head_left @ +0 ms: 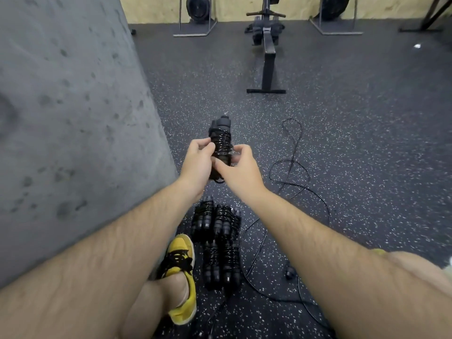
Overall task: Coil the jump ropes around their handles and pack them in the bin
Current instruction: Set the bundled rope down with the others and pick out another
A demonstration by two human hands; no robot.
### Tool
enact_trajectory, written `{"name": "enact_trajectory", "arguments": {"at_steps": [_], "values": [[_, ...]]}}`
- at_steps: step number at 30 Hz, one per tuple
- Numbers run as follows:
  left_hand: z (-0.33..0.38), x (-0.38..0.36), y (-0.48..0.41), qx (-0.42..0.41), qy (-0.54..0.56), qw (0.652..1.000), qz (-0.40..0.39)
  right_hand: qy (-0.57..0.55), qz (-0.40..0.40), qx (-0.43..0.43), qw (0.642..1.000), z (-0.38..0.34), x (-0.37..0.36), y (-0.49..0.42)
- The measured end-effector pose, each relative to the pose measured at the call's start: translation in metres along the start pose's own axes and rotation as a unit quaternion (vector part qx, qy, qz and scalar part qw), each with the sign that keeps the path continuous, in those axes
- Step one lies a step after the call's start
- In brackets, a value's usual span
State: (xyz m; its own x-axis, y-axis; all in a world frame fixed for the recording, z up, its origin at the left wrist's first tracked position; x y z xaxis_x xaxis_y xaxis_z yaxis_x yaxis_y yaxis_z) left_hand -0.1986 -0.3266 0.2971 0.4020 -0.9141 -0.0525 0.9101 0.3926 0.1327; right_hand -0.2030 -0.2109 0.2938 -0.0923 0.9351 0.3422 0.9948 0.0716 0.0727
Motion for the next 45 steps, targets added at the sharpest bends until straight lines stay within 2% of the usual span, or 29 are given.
{"name": "enact_trajectory", "arguments": {"at_steps": [3,6,10,14,18,23,26,31,34,37,39,42,45], "values": [[-0.031,-0.002,0.004,0.002,-0.01,0.998,0.057,-0.012,0.013,-0.053,0.998,0.028,-0.013,-0.009],[-0.083,0.004,0.001,0.009,-0.128,0.99,0.052,-0.038,0.001,-0.143,0.989,0.08,-0.031,-0.004],[-0.161,0.025,0.01,0.083,-0.253,0.963,0.041,-0.049,-0.022,-0.23,0.972,0.162,-0.063,0.03],[-0.246,0.043,0.045,0.177,-0.35,0.919,0.03,0.05,-0.084,-0.276,0.956,0.228,-0.088,0.069],[-0.289,0.053,0.071,0.255,-0.391,0.883,0.045,0.118,-0.13,-0.276,0.945,0.264,-0.1,0.091],[-0.3,0.046,0.06,0.226,-0.383,0.895,0.018,0.099,-0.13,-0.266,0.95,0.272,-0.103,0.079],[-0.305,0.043,0.06,0.217,-0.414,0.884,0.003,0.145,-0.138,-0.245,0.949,0.279,-0.099,0.075],[-0.293,0.029,0.083,0.063,-0.534,0.843,0.016,0.183,-0.12,-0.199,0.955,0.281,-0.073,0.08],[-0.297,0.0,0.09,-0.01,-0.537,0.84,-0.072,0.191,-0.106,-0.187,0.958,0.291,-0.05,0.085],[-0.311,-0.036,0.101,-0.001,-0.478,0.865,-0.153,0.195,-0.08,-0.191,0.959,0.311,-0.018,0.095],[-0.323,-0.06,0.111,0.012,-0.464,0.863,-0.198,0.2,-0.062,-0.207,0.956,0.326,0.005,0.103],[-0.348,-0.09,0.126,0.041,-0.48,0.841,-0.248,0.214,-0.054,-0.233,0.947,0.352,0.037,0.115],[-0.37,-0.107,0.139,0.074,-0.548,0.781,-0.289,0.244,-0.074,-0.264,0.93,0.377,0.059,0.123]]}}
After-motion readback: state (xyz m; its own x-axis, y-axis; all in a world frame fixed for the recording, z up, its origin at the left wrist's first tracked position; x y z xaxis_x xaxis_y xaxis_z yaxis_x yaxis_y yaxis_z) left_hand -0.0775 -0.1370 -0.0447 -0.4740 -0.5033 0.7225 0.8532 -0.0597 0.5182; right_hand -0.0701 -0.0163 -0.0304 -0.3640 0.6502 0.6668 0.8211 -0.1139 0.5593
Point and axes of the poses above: each hand's wrist, its own y-axis away from the middle knuckle, its own x-axis out of the back of the hand, z = x × y, the point moved 3 cm from there along -y, towards the middle knuckle, and after that the axes turned 2 degrees about -x, right-handed, at the moved point
